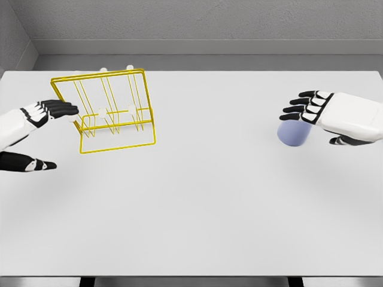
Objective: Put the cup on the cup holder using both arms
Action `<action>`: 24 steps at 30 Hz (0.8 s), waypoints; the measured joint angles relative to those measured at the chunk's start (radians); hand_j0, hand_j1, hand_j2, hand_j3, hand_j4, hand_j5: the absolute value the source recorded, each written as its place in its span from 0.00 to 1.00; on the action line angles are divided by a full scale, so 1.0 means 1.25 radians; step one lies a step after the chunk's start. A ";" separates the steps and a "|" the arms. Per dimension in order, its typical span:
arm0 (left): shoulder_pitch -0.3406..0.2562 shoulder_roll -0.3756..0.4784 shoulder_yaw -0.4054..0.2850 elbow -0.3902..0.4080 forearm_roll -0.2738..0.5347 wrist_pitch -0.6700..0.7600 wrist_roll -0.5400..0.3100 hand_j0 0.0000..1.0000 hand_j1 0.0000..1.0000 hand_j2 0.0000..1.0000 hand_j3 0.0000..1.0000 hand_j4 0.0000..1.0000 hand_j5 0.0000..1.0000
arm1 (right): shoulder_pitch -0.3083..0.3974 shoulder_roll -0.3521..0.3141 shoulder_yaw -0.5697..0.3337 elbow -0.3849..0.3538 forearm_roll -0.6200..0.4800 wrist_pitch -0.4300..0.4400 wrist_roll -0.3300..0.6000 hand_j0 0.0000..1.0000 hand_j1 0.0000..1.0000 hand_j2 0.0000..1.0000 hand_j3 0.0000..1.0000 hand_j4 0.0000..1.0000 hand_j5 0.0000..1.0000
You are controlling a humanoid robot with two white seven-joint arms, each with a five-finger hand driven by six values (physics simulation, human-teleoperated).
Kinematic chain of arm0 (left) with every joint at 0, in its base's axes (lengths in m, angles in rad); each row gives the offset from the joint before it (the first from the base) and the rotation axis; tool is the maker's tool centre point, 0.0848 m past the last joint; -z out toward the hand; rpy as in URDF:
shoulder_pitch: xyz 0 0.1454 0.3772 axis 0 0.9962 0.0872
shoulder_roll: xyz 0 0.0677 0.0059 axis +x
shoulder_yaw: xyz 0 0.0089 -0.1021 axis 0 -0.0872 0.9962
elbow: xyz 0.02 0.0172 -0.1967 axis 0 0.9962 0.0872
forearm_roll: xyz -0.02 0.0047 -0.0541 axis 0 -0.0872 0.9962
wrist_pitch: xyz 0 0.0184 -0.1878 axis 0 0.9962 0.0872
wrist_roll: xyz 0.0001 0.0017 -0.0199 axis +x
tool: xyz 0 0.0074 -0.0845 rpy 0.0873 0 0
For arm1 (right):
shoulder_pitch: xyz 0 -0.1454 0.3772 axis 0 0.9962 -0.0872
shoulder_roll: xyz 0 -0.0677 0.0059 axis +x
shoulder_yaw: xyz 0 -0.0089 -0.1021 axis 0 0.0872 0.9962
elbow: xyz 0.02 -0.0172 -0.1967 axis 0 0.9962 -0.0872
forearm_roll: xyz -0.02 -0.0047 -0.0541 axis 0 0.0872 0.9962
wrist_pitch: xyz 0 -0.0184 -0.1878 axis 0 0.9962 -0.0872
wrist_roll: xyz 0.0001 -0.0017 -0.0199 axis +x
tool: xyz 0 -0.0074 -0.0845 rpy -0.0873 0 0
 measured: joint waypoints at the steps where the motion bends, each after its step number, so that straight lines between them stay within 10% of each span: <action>1: 0.001 -0.004 0.000 0.000 0.000 0.000 0.000 1.00 1.00 1.00 1.00 1.00 1.00 | 0.000 0.000 0.001 0.000 0.000 0.000 0.000 1.00 1.00 1.00 1.00 1.00 1.00; 13: 0.004 -0.056 -0.007 0.000 0.003 0.000 0.001 1.00 1.00 1.00 1.00 1.00 1.00 | -0.168 0.039 0.065 0.128 -0.041 0.001 0.006 1.00 1.00 1.00 1.00 1.00 1.00; 24: -0.011 -0.098 -0.155 0.000 0.002 0.000 0.004 1.00 1.00 1.00 1.00 1.00 1.00 | -0.277 0.149 0.197 0.305 -0.001 -0.001 0.144 1.00 1.00 1.00 1.00 1.00 1.00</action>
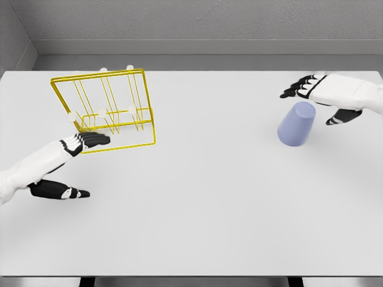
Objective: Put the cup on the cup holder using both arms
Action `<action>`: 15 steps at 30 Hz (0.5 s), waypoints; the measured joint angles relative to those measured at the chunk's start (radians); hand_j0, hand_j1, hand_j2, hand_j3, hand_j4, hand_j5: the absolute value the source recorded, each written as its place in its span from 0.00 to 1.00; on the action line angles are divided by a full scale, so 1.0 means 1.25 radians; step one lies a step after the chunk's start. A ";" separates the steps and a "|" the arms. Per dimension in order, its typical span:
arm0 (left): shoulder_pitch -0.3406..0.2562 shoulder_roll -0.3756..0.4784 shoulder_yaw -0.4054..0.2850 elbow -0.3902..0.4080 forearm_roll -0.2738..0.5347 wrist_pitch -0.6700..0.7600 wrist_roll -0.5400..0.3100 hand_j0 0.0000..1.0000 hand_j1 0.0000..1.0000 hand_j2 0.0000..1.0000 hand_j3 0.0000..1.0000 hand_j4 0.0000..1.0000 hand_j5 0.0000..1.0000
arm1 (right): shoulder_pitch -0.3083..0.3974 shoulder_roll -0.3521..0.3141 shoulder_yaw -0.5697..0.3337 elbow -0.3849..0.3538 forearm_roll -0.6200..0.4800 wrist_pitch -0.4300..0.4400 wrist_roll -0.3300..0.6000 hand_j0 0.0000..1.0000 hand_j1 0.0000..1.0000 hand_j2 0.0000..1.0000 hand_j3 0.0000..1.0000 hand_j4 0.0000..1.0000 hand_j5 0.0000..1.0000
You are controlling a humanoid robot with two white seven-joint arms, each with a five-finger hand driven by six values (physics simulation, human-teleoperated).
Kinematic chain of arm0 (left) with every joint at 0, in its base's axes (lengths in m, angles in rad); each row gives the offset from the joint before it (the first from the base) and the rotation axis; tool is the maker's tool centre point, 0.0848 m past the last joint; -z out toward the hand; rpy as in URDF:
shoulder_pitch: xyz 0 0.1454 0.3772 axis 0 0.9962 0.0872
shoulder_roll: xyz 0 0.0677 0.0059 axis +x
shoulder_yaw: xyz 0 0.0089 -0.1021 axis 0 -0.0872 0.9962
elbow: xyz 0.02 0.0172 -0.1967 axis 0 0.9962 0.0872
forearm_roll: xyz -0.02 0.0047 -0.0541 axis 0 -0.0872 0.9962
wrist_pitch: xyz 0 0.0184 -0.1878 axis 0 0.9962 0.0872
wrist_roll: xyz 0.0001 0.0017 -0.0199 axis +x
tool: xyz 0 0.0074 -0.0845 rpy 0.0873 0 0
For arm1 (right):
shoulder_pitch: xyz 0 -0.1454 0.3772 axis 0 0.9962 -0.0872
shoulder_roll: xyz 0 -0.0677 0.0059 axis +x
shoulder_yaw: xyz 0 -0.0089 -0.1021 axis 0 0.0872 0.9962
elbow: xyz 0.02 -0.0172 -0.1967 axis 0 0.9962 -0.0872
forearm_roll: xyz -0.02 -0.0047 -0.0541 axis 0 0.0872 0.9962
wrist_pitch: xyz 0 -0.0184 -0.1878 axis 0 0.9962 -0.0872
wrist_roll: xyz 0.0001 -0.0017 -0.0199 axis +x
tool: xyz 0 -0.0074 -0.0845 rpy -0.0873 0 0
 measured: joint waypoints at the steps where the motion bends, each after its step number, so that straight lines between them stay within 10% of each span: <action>1: 0.000 -0.002 -0.009 0.000 0.001 0.000 0.001 1.00 1.00 1.00 1.00 1.00 1.00 | 0.000 0.003 0.002 0.007 0.006 0.000 0.005 1.00 1.00 1.00 1.00 1.00 1.00; 15: -0.028 -0.004 -0.136 0.000 0.271 0.000 0.005 1.00 1.00 1.00 1.00 1.00 1.00 | -0.044 0.073 0.054 0.091 0.060 0.000 0.020 1.00 1.00 1.00 1.00 1.00 1.00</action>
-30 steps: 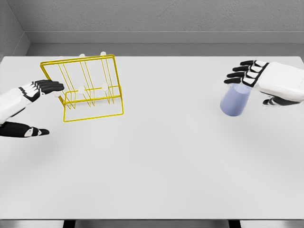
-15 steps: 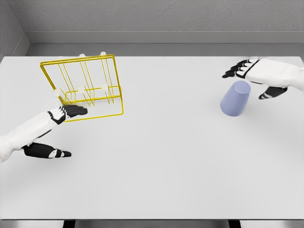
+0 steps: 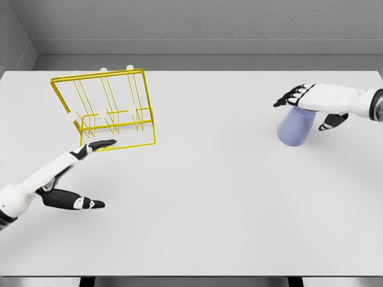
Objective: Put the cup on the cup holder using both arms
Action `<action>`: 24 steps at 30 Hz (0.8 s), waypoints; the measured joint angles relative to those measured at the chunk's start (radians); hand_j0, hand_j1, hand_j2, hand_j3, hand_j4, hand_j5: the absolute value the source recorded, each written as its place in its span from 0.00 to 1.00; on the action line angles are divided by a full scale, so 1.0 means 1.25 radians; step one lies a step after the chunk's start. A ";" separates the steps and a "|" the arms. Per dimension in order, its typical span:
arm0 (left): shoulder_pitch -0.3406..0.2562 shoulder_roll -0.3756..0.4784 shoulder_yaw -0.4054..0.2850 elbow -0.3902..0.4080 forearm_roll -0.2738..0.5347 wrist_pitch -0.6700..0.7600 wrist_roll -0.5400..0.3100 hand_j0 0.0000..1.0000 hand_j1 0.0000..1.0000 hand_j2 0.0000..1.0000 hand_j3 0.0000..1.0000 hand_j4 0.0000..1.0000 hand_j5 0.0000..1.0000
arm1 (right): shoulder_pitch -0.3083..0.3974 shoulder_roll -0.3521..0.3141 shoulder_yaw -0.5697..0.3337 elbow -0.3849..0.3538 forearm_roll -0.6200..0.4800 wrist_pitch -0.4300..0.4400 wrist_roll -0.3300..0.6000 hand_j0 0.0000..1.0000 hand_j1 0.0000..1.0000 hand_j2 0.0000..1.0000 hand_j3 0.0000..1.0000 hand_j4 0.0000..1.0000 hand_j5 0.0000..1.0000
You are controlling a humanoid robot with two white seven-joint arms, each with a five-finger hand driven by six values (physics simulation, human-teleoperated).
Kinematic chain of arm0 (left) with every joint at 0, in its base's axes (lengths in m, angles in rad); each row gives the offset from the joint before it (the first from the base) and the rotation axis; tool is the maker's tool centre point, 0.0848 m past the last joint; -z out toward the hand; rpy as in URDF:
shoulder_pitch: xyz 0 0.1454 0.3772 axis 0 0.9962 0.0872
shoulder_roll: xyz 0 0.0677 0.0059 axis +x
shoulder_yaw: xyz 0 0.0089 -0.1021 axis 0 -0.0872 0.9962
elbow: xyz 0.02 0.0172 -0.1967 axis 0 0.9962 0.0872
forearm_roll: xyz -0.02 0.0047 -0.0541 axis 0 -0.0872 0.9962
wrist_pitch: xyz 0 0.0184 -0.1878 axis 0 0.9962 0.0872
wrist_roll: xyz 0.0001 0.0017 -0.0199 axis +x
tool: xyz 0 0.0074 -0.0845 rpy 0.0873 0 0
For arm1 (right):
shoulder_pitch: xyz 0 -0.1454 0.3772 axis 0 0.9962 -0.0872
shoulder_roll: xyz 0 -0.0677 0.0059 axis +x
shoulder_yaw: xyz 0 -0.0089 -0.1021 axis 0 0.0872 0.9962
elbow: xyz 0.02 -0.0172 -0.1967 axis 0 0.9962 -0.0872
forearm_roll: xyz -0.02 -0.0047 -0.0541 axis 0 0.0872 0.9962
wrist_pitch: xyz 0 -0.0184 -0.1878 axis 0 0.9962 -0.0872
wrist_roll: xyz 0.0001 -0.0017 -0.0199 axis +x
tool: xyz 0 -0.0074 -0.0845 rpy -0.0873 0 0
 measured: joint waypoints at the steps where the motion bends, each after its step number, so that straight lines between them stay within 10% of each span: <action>1: -0.012 0.000 -0.011 0.000 0.009 0.000 0.000 1.00 1.00 1.00 1.00 1.00 1.00 | -0.015 0.005 0.001 0.008 0.004 0.000 0.000 1.00 1.00 1.00 1.00 1.00 1.00; 24: -0.187 -0.015 -0.214 0.001 0.263 0.206 -0.026 1.00 1.00 1.00 1.00 1.00 1.00 | -0.027 0.029 0.024 0.043 0.030 0.000 0.020 0.80 0.80 0.80 0.80 0.80 0.80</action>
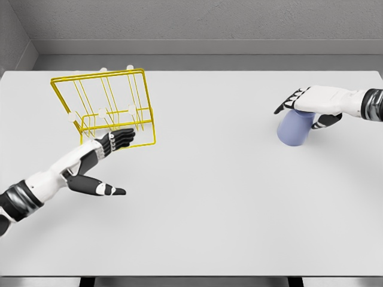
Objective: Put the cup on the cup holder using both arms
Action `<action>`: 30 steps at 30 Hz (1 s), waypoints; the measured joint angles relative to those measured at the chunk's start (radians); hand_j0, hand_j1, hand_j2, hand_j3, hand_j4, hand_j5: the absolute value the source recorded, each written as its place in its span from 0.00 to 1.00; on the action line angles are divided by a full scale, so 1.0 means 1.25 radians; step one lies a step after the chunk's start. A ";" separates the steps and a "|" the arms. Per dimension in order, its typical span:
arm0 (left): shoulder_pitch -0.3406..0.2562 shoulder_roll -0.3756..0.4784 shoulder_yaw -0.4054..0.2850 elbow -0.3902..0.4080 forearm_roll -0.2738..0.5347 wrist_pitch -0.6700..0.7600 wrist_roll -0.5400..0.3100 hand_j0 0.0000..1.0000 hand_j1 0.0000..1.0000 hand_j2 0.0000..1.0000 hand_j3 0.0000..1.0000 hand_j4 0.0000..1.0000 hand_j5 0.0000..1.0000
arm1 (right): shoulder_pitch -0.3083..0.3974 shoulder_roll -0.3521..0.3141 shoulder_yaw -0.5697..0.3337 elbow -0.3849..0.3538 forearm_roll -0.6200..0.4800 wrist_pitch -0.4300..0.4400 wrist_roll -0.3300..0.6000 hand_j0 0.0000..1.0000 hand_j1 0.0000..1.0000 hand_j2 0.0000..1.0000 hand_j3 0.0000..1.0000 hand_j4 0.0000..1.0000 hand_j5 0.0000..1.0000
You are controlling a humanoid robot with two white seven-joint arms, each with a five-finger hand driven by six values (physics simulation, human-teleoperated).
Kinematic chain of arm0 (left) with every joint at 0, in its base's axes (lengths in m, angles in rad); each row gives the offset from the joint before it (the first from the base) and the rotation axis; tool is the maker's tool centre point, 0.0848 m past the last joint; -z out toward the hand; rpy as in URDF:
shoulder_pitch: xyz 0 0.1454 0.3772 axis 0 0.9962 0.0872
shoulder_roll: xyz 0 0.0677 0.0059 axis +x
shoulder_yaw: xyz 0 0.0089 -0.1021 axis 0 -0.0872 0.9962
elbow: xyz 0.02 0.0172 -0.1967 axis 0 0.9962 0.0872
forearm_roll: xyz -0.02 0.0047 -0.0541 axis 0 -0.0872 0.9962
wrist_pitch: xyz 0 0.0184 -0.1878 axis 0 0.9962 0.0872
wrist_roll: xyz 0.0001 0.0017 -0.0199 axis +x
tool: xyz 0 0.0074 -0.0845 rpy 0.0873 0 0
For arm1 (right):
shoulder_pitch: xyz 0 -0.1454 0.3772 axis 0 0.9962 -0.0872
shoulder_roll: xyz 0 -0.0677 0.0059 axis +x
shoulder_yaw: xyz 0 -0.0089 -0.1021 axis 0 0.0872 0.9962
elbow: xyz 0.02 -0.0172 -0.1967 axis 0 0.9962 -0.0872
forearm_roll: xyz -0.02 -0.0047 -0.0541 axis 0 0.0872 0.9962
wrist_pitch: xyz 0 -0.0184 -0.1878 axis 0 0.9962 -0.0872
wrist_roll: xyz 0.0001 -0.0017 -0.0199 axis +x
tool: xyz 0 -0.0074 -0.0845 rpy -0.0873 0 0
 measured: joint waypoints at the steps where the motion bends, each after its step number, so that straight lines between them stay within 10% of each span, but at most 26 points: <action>1: -0.001 0.000 -0.005 0.000 0.005 0.004 0.000 1.00 1.00 1.00 1.00 1.00 1.00 | 0.000 0.000 0.000 0.000 0.001 0.000 0.000 0.79 0.79 0.79 0.79 0.79 0.79; 30: -0.036 -0.098 -0.045 0.013 0.026 0.160 -0.001 1.00 1.00 1.00 1.00 1.00 1.00 | -0.013 -0.001 -0.009 -0.037 -0.001 0.000 0.016 0.56 0.56 0.56 0.56 0.56 0.56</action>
